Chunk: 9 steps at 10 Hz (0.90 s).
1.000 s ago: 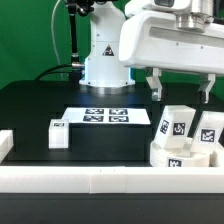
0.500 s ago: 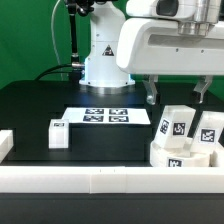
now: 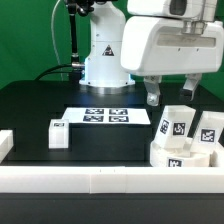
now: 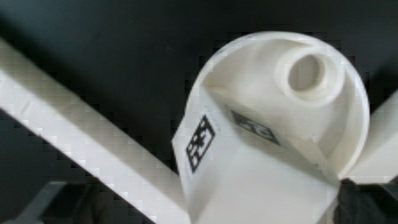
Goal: Assemble stool
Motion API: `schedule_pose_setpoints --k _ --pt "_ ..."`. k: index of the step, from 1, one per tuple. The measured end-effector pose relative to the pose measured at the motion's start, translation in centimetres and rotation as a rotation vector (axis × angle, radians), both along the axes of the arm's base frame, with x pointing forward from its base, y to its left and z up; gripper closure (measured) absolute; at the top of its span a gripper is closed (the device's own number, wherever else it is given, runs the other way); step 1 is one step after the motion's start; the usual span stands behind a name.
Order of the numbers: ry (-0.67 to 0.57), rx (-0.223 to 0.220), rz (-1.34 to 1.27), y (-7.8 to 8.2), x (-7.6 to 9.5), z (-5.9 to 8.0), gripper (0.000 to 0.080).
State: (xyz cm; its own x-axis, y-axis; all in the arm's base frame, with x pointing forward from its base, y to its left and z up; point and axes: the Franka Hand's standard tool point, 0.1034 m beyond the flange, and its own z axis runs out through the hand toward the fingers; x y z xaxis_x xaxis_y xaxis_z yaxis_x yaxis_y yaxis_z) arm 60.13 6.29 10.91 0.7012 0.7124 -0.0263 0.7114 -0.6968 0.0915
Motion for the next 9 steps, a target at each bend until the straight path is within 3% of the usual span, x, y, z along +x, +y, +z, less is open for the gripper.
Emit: schedule_pose_setpoints --k 5,9 --pt "0.026 -0.03 0.32 -0.54 0.06 -0.01 0.0151" --pt "0.07 -0.096 0.756 -0.17 0.09 -0.6 0.0151"
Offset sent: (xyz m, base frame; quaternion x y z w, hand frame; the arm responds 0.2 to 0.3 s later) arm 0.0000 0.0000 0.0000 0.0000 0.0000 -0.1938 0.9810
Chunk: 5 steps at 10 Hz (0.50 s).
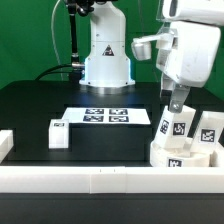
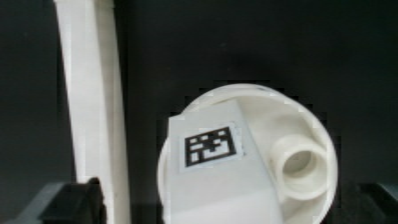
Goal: Assemble stool
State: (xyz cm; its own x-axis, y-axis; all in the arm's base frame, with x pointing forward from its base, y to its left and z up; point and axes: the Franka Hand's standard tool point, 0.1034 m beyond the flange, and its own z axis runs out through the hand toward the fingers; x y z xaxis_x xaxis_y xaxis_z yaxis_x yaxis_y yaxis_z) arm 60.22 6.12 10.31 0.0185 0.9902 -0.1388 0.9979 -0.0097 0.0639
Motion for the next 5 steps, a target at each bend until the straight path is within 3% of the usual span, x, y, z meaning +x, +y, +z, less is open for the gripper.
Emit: schedule_pose_setpoints --k 4,5 --pt "0.025 -0.044 0.191 -1.01 0.15 0.05 0.0151" --pt "0.023 -0.042 0.202 -0.19 0.26 -0.09 0.0151"
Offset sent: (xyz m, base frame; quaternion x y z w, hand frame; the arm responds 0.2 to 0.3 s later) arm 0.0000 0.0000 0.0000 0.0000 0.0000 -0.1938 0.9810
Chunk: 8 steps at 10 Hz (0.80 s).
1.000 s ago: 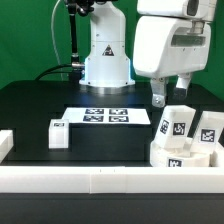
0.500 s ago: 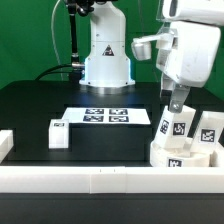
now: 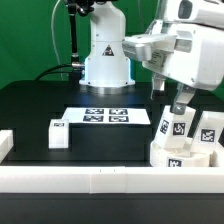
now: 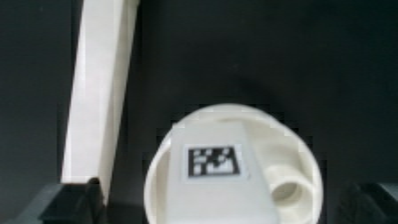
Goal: Assemble stool
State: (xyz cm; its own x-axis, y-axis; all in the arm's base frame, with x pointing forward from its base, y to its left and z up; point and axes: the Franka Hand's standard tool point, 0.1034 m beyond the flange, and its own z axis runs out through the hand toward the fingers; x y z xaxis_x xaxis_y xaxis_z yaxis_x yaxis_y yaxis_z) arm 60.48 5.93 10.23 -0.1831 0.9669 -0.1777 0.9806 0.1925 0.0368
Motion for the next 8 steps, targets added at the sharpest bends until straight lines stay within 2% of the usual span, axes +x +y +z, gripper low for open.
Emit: schedule_pose_setpoints --k 3,6,8 --pt "0.011 -0.002 0.002 0.53 0.13 -0.63 0.0151" --pt "0.013 -0.003 -0.003 0.27 0.15 -0.83 0.0151" --pt "0.013 -0.003 -0.009 0.0 0.17 -0.84 0.0427"
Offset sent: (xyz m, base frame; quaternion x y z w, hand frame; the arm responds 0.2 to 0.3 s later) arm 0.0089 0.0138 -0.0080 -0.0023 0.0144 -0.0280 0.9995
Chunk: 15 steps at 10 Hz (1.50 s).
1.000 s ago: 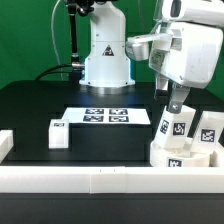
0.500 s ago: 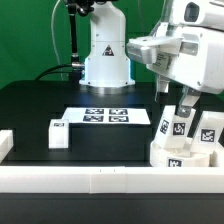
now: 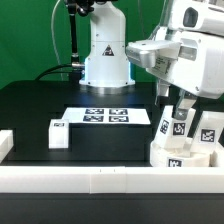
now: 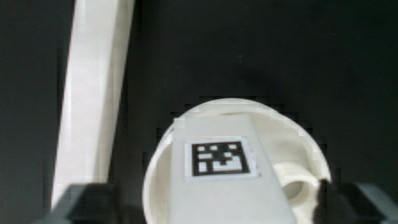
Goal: Assemble stool
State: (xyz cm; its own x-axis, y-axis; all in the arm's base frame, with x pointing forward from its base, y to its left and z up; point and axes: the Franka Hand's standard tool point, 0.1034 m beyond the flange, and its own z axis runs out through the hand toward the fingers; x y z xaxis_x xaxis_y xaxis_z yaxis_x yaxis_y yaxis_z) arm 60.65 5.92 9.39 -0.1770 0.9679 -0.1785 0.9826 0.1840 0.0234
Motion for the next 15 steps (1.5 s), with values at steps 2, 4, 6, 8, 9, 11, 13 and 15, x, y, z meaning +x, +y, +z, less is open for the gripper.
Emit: schedule_pose_setpoints --k 2,4,6,8,9,11,13,15 --pt "0.0 0.0 -0.003 -0.1 0.0 0.0 0.0469" --pt "-0.003 0.001 -0.024 -0.2 0.0 0.0 0.0469" --pt "-0.008 0.002 -0.049 -0.3 0.0 0.0 0.0469" --pt "-0.028 0.01 -0.169 -0.3 0.0 0.0 0.047" --pt "-0.044 0.016 -0.279 -0.4 -0.1 -0.1 0.0469" --pt "-0.061 0.022 -0.477 -0.9 -0.3 -0.1 0.0469" --pt "-0.083 0.034 -0.669 -1.2 -0.4 -0.1 0.0469" --pt "-0.108 0.028 -0.917 -0.9 -0.7 -0.2 0.0469"
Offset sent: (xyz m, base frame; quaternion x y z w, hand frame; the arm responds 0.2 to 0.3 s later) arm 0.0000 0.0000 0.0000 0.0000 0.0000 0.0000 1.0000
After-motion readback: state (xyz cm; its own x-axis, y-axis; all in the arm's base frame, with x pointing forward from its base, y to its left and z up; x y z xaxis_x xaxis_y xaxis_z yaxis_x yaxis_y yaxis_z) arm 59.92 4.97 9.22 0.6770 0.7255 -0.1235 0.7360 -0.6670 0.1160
